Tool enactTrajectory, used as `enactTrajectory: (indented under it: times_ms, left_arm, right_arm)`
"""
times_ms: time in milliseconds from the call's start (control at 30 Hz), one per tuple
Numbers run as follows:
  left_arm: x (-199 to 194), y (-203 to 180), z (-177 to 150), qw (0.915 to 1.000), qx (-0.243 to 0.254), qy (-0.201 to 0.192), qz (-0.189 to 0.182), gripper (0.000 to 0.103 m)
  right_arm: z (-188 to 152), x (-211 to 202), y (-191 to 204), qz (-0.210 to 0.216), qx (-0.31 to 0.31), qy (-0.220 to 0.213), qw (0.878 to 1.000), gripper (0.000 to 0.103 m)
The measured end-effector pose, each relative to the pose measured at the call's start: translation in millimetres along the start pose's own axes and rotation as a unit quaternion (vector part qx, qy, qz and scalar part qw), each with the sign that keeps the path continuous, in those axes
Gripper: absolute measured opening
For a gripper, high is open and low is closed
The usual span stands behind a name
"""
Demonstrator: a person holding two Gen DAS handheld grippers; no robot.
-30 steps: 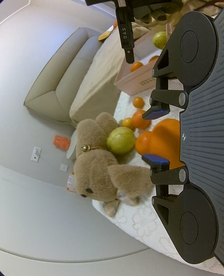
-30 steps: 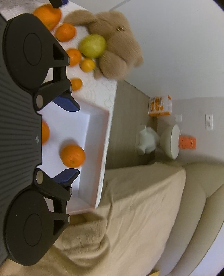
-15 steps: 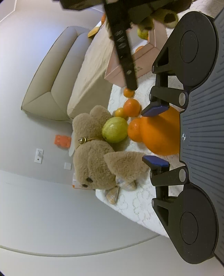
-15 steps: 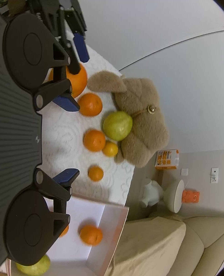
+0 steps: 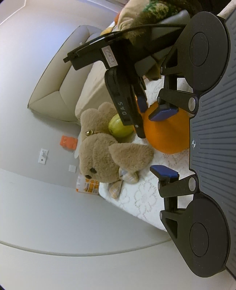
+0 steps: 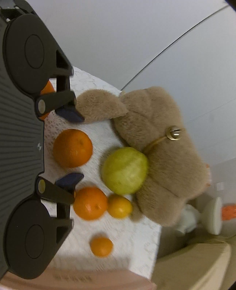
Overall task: Organize fruits
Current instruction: 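Move the left tool to the large orange while the right tool reaches a tangerine, then close the left tool's fingers around the large orange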
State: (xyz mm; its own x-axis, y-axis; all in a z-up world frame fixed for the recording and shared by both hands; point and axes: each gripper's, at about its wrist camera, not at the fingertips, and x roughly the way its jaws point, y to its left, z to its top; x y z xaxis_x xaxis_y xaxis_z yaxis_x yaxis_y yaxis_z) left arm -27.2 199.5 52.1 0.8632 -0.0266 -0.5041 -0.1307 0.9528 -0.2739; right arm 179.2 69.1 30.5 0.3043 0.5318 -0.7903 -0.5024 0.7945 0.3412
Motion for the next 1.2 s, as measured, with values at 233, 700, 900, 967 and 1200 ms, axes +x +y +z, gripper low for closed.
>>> enactTrajectory:
  times_ms: [233, 700, 900, 967, 1200]
  left_arm:
    - [6.2, -12.0, -4.0, 0.9997, 0.012, 0.009, -0.020, 0.060]
    - [15.2, -39.3, -9.3, 0.9984, 0.049, 0.024, -0.014, 0.060]
    - [13.5, -49.0, -6.9, 0.9972, 0.072, 0.020, 0.004, 0.055]
    - [10.4, -55.3, -5.9, 0.9959, 0.089, 0.014, 0.012, 0.055]
    - [4.8, -91.0, -7.5, 0.9846, 0.173, 0.011, 0.022, 0.055]
  right_arm:
    - [-21.6, -37.6, -3.8, -0.004, -0.014, -0.036, 0.999, 0.046]
    - [-119.9, -133.0, -21.7, -0.048, -0.055, -0.109, 0.991, 0.046]
    - [-145.8, -126.9, -42.4, -0.077, -0.055, -0.113, 0.989, 0.046]
    - [-152.4, -125.5, -54.5, -0.062, -0.041, -0.124, 0.989, 0.047]
    - [-166.2, -125.4, -70.3, -0.065, -0.038, -0.156, 0.985, 0.076]
